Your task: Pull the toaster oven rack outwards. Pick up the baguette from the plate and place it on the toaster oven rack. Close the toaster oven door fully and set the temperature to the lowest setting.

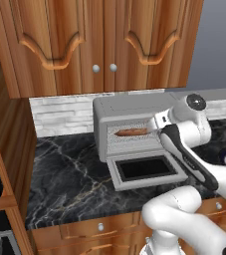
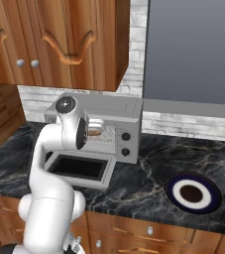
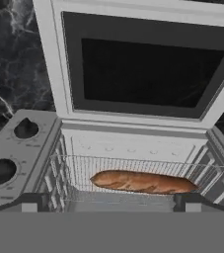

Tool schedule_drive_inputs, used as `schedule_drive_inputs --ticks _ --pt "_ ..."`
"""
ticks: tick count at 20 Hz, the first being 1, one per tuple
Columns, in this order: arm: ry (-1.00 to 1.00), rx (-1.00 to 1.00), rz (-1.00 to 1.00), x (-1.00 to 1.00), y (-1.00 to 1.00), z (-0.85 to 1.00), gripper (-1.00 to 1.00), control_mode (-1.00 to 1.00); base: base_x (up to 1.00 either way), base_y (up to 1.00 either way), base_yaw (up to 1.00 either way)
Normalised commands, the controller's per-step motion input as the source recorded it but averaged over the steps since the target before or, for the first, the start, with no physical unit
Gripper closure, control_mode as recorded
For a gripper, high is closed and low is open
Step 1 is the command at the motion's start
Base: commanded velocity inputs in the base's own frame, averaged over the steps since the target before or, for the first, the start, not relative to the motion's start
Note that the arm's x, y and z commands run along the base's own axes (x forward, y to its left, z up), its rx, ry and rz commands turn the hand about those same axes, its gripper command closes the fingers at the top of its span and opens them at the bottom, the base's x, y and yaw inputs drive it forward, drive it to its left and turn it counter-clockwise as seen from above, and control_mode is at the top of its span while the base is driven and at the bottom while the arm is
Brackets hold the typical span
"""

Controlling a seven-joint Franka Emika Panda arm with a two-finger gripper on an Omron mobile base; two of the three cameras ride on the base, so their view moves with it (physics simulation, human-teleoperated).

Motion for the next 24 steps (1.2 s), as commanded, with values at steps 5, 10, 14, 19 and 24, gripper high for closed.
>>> schedule_drive_inputs --ticks 5,10,14,19,24 --pt "0.05 -0.12 0.00 -0.27 -0.05 0.08 -1.00 -1.00 0.00 0.00 0.00" --pt "0.01 -0.17 0.00 -0.14 0.05 0.00 -1.00 -1.00 0.00 0.00 0.00" --pt "0.00 -0.21 0.01 -0.35 0.11 -0.01 -1.00 -1.00 0.00 0.00 0.00" --pt "0.00 -0.17 0.00 -0.38 0.01 0.00 -1.00 -1.00 0.00 0.00 0.00" --pt "0.01 -0.16 0.03 -0.33 0.00 0.00 -1.00 -1.00 0.00 0.00 0.00"
